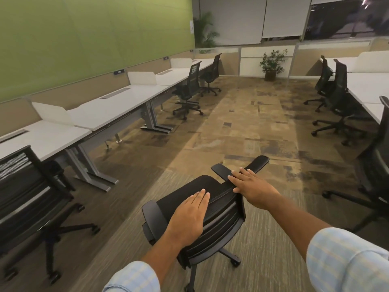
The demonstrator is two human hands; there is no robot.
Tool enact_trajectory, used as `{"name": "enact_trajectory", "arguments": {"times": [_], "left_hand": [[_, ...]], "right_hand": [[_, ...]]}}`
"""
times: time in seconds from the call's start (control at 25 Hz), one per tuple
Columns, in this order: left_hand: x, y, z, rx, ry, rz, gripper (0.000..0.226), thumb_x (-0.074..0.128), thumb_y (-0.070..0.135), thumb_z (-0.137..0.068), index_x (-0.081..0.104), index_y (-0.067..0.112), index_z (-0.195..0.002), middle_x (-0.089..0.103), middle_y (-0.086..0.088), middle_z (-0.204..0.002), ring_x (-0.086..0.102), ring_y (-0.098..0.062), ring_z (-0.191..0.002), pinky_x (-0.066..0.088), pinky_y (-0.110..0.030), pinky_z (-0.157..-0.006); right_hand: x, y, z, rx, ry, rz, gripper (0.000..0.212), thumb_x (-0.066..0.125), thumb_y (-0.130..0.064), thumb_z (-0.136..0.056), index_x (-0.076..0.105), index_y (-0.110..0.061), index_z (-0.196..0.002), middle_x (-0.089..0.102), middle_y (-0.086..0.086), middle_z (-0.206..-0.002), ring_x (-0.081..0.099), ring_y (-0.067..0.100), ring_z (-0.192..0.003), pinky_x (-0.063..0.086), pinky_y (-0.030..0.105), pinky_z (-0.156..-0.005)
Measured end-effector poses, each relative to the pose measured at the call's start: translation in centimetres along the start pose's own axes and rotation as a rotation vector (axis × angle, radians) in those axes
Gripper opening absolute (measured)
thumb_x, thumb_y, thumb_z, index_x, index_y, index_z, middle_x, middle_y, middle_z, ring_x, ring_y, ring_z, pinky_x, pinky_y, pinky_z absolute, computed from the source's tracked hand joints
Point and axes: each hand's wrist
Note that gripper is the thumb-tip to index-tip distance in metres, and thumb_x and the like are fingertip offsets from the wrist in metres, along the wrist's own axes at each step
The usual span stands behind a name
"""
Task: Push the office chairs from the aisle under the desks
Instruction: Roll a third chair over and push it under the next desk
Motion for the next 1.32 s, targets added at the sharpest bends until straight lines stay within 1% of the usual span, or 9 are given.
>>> {"name": "enact_trajectory", "arguments": {"times": [0.08, 0.2, 0.32, 0.44, 0.68, 0.76, 0.96, 1.12, 1.32], "left_hand": [[0.2, -1.5, 0.0, -0.024, 0.012, 0.006, 0.068, 0.025, 0.015, -0.097, 0.019, 0.013, -0.165, 0.025, -0.01, -0.172, 0.023, -0.021, -0.159, 0.022, -0.038, -0.13], [0.5, -3.9, -0.3, -0.065, 0.026, 0.003, 0.064, 0.025, 0.019, -0.101, 0.022, 0.012, -0.164, 0.029, -0.01, -0.171, 0.027, -0.02, -0.157, 0.025, -0.039, -0.129], [0.4, -6.7, -1.2, -0.102, 0.041, -0.003, 0.058, 0.024, 0.026, -0.107, 0.029, 0.008, -0.162, 0.039, -0.013, -0.166, 0.037, -0.022, -0.153, 0.033, -0.041, -0.125], [0.0, -10.1, -2.7, -0.134, 0.064, -0.004, 0.055, 0.032, 0.034, -0.111, 0.041, 0.004, -0.156, 0.051, -0.016, -0.157, 0.05, -0.027, -0.145, 0.044, -0.045, -0.118], [0.0, -17.0, -5.7, -0.152, 0.102, -0.051, 0.049, 0.045, 0.032, -0.11, 0.049, 0.006, -0.152, 0.059, -0.013, -0.15, 0.059, -0.027, -0.135, 0.051, -0.045, -0.11], [0.0, -19.3, -7.0, -0.156, 0.119, -0.066, 0.048, 0.047, 0.031, -0.11, 0.051, 0.007, -0.151, 0.062, -0.011, -0.147, 0.061, -0.026, -0.133, 0.052, -0.043, -0.109], [0.3, -25.5, -10.2, -0.176, 0.152, -0.061, 0.047, 0.047, 0.034, -0.109, 0.054, 0.009, -0.149, 0.065, -0.007, -0.144, 0.062, -0.022, -0.13, 0.052, -0.039, -0.109], [0.7, -31.0, -13.8, -0.174, 0.116, -0.052, 0.05, 0.039, 0.039, -0.112, 0.049, 0.013, -0.153, 0.061, -0.004, -0.149, 0.058, -0.019, -0.135, 0.047, -0.037, -0.115], [1.4, -36.7, -18.1, -0.226, 0.075, -0.04, 0.053, 0.032, 0.04, -0.112, 0.044, 0.014, -0.156, 0.056, -0.004, -0.154, 0.052, -0.019, -0.141, 0.041, -0.039, -0.12]], "right_hand": [[0.5, -0.5, -1.3, -0.011, 0.028, -0.014, 0.056, 0.033, -0.038, -0.115, 0.02, -0.023, -0.167, 0.011, 0.005, -0.176, -0.006, 0.029, -0.161, -0.012, 0.036, -0.122], [1.1, -1.5, -3.7, -0.029, 0.051, -0.031, 0.054, 0.033, -0.035, -0.115, 0.022, -0.023, -0.167, 0.012, 0.007, -0.176, -0.006, 0.033, -0.161, -0.01, 0.039, -0.125], [1.6, -2.0, -6.9, -0.059, 0.063, -0.029, 0.054, 0.033, -0.035, -0.115, 0.022, -0.022, -0.167, 0.014, 0.008, -0.176, -0.005, 0.033, -0.161, -0.009, 0.041, -0.126], [2.1, -2.3, -10.5, -0.122, 0.099, -0.042, 0.055, 0.032, -0.037, -0.115, 0.026, -0.019, -0.166, 0.02, 0.01, -0.174, 0.003, 0.032, -0.161, -0.008, 0.037, -0.126], [3.3, -2.6, -17.7, -0.152, 0.141, -0.068, 0.056, 0.031, -0.041, -0.113, 0.031, -0.018, -0.164, 0.026, 0.01, -0.173, 0.013, 0.03, -0.16, -0.014, 0.031, -0.122], [3.2, -2.5, -20.5, -0.16, 0.134, -0.069, 0.056, 0.03, -0.041, -0.113, 0.03, -0.019, -0.165, 0.026, 0.009, -0.173, 0.014, 0.029, -0.16, -0.013, 0.03, -0.122], [2.7, -2.2, -27.6, -0.213, 0.097, -0.034, 0.056, 0.033, -0.041, -0.114, 0.029, -0.02, -0.165, 0.028, 0.008, -0.172, 0.018, 0.027, -0.159, 0.005, 0.039, -0.128], [2.5, -0.6, -32.9, -0.183, 0.142, -0.036, 0.061, 0.032, -0.049, -0.112, 0.03, -0.018, -0.164, 0.034, 0.005, -0.17, 0.025, 0.021, -0.156, 0.002, 0.033, -0.126], [2.2, 0.5, -39.7, -0.14, 0.166, -0.011, 0.066, 0.03, -0.056, -0.11, 0.039, -0.015, -0.16, 0.045, 0.006, -0.162, 0.034, 0.023, -0.151, 0.013, 0.039, -0.126]]}}
Point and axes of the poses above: each hand's wrist, its own z-axis away from the middle knuckle, its own x-axis out of the palm, y = z × x
